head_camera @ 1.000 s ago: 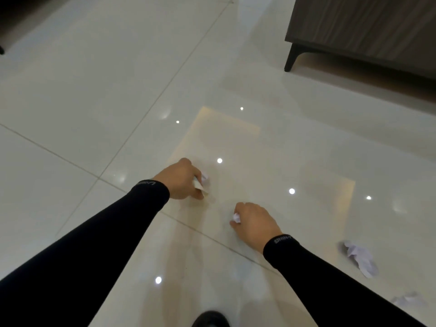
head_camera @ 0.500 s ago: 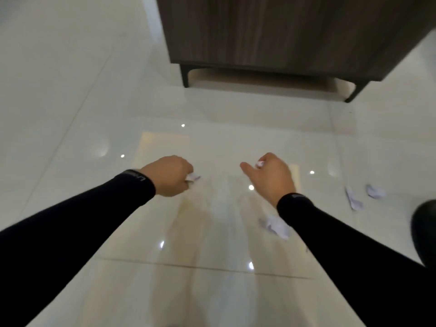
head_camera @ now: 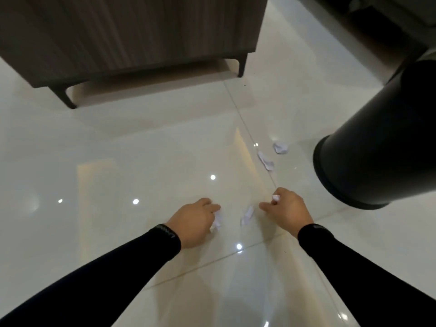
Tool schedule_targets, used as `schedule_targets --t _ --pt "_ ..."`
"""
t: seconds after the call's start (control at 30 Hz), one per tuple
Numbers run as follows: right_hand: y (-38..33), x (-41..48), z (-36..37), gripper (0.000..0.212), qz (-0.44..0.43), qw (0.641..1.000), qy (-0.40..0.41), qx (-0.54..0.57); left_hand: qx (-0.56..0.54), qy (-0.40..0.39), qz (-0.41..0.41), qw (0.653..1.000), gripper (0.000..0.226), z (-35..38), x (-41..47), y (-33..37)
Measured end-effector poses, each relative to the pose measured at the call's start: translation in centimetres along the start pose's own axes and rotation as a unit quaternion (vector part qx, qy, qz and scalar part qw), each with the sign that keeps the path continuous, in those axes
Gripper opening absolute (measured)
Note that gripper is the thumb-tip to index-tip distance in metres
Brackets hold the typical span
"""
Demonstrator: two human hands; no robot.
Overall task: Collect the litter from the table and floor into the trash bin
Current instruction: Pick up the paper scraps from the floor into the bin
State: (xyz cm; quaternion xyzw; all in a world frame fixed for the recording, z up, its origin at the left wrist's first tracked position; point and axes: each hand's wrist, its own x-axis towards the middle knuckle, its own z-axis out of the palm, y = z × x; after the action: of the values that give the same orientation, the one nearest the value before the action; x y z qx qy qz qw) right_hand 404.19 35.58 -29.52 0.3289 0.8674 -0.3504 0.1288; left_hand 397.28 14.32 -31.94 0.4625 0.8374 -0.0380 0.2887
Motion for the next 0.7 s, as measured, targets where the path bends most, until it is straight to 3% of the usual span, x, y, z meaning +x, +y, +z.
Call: schedule_targets --t 0.1,0.17,0.2,0.33,0.47,0.57,0.7 --pt "0.5 -0.7 1.6 0.031 -0.014 0.998 -0.056 0.016 0.041 0.043 0.014 0.998 0.035 -0.1 0.6 0.9" --pt "0.5 -0.9 2.9 0.053 -0.028 0.994 -0.103 -0.029 0.006 0.06 0.019 0.998 0.033 -0.6 1.3 1.0" --pt "0.4 -1.0 3.4 0.052 -0.037 0.992 -0.11 -0.057 -0.02 0.07 0.022 0.997 0.032 -1.0 1.6 0.9" --pt "-0.2 -1.1 4.0 0.025 -0.108 0.979 -0.085 -0.151 -0.064 0.114 0.023 0.991 0.032 -4.2 2.4 0.3" --pt "-0.8 1.0 1.1 0.022 -0.096 0.992 -0.001 -0.078 -0.109 0.18 -0.014 0.978 0.035 -7.8 4.7 0.3" --pt "-1.3 4.3 -1.7 0.03 -0.074 0.992 0.099 -0.018 -0.063 0.182 -0.012 0.981 0.033 -9.0 7.8 0.7" --pt "-1.1 8.8 -2.7 0.035 0.008 0.993 0.111 0.041 -0.087 0.203 -0.023 0.975 0.031 -9.1 11.4 1.3"
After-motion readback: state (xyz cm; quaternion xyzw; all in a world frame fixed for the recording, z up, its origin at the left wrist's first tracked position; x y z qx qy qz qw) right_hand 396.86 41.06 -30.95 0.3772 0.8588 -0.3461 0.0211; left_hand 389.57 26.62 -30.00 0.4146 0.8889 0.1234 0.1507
